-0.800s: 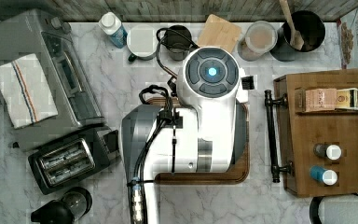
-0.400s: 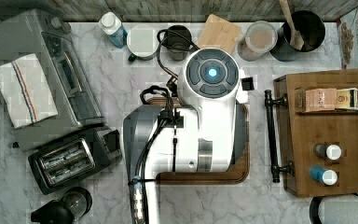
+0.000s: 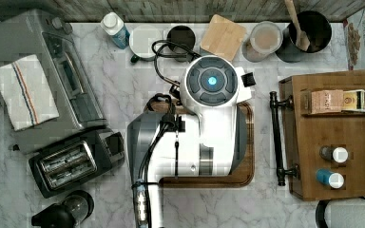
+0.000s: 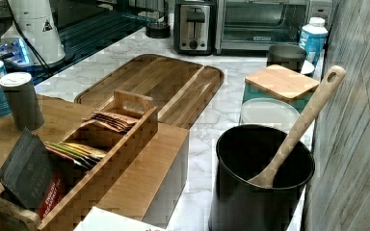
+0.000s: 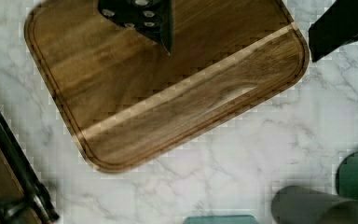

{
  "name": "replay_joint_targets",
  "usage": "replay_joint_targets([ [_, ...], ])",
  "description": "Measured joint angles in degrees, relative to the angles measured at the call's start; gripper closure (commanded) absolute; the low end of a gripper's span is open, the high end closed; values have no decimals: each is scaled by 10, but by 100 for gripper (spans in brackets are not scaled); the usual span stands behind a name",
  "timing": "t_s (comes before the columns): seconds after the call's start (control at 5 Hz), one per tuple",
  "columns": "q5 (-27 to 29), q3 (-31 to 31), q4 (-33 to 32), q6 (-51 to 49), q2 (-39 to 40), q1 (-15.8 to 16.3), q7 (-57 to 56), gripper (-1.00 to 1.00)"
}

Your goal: Open the drawer.

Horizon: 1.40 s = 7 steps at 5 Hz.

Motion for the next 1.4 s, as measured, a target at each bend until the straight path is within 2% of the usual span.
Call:
replay_joint_targets([
  [0.4, -12, -5, -111, 124, -35, -20, -232, -100],
  [0.6, -12, -29, -152, 131, -48, -25, -326, -100],
  [0.8, -12, -57, -179, 159, -51, -37, -389, -100],
  [1.0, -12, -70, -191, 193, -48, -69, -431, -100],
  [1.4, -17, -113, -195, 252, -44, -101, -446, -100],
])
